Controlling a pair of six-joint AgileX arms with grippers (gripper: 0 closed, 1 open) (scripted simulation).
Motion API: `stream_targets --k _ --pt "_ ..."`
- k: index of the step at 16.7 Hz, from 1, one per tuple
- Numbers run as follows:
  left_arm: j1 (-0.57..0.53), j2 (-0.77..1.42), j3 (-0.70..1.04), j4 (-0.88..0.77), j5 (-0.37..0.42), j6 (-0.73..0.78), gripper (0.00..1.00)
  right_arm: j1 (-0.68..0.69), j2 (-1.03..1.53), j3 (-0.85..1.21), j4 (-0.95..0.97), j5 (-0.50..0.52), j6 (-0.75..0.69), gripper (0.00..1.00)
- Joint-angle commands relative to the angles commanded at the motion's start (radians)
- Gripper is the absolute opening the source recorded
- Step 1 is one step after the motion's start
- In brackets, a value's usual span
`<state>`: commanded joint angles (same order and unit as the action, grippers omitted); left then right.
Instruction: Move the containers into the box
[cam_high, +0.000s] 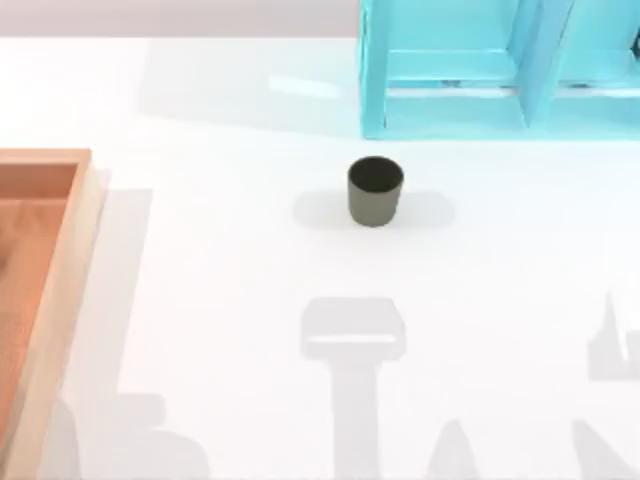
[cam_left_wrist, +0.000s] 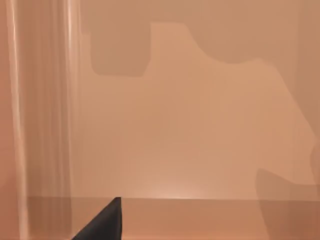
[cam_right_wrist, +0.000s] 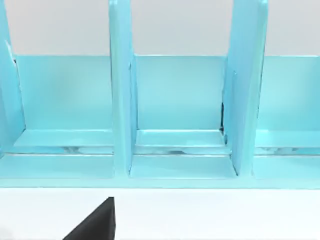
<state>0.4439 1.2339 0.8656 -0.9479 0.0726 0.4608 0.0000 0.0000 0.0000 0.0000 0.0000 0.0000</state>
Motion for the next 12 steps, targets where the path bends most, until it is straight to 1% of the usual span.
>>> stream_targets --k 2,4,10,12 --pt "0.0 -0.001 0.003 -0.003 0.0 0.0 1.0 0.0 0.0 0.0 0.0 0.0 0.0 1.0" --pt "0.0 0.003 0.04 -0.04 0.001 -0.001 1.0 0.0 0.0 0.0 0.0 0.0 0.0 1.0" --pt "-0.002 0.024 0.326 -0.301 -0.003 -0.004 1.0 0.0 0.0 0.0 0.0 0.0 0.0 1.0" --pt "-0.006 0.024 0.392 -0.366 -0.003 -0.007 1.0 0.0 0.0 0.0 0.0 0.0 0.0 1.0"
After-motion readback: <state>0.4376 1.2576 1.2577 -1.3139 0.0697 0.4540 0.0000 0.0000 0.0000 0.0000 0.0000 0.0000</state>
